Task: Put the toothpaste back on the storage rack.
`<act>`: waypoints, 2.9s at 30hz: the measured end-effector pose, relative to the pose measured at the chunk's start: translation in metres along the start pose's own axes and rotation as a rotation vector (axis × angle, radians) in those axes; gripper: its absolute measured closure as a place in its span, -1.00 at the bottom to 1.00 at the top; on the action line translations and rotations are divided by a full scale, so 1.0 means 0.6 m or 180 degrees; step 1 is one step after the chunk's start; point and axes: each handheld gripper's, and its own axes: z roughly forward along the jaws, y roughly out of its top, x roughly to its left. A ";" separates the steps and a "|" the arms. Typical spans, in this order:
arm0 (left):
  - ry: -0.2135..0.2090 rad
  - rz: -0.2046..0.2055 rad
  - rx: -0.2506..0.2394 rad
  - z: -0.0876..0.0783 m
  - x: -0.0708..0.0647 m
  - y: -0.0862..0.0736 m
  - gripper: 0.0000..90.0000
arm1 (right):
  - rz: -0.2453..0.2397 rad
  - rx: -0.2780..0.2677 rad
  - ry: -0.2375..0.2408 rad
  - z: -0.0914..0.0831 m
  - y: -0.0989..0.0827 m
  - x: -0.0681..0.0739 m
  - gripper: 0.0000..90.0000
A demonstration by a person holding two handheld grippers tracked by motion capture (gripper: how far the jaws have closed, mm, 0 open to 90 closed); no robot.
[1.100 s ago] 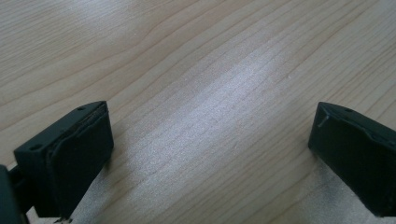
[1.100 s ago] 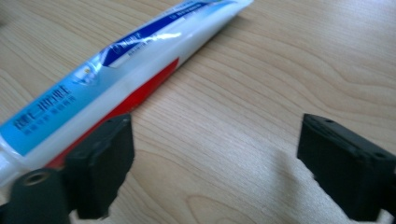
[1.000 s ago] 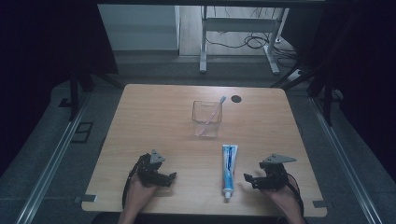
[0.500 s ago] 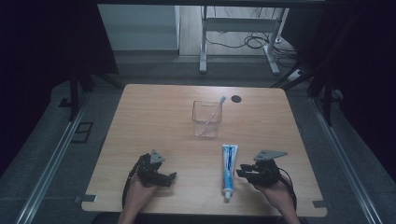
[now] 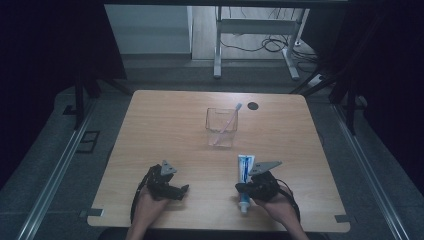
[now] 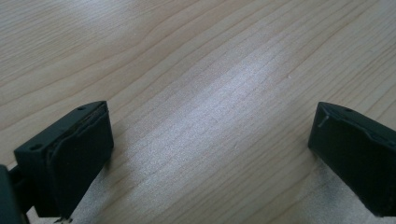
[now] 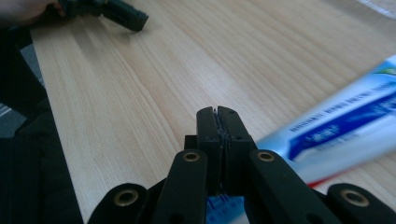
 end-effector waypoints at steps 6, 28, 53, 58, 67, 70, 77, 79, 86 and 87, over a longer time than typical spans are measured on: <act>0.0001 0.0003 0.0001 0.000 0.000 0.000 -1.00 | -0.0011 0.0159 0.0011 0.024 -0.004 0.001 0.94; 0.0001 0.0001 0.0001 0.000 0.000 0.000 -1.00 | 0.0047 0.0178 -0.0130 0.004 -0.033 -0.028 0.87; 0.0000 0.0013 0.0012 0.000 0.000 0.000 -1.00 | 0.0041 0.0266 -0.0324 -0.052 -0.012 -0.042 0.37; 0.0001 0.0002 0.0005 0.000 0.000 0.000 -1.00 | 0.0026 0.0361 -0.0456 -0.062 -0.002 -0.050 0.18; 0.0004 0.0004 0.0004 0.000 0.000 0.000 -1.00 | 0.0033 0.0506 -0.0551 -0.061 0.005 -0.065 -0.02; 0.0005 0.0004 0.0005 0.000 0.000 0.000 -1.00 | 0.0040 0.0575 -0.0542 -0.058 0.006 -0.067 -0.06; -0.0001 0.0016 0.0019 -0.001 0.000 0.000 -1.00 | 0.0044 0.0684 -0.0538 -0.051 0.010 -0.072 -0.14; 0.0002 0.0016 0.0019 -0.001 0.000 0.000 -1.00 | 0.0028 0.0733 -0.0528 -0.048 0.011 -0.073 -0.15; -0.0001 0.0018 0.0019 -0.001 0.000 0.000 -1.00 | 0.0007 0.0907 -0.0543 -0.036 0.017 -0.073 -0.19; 0.0000 0.0018 0.0018 -0.001 0.000 0.000 -1.00 | -0.0009 0.0938 -0.0541 -0.034 0.018 -0.074 -0.20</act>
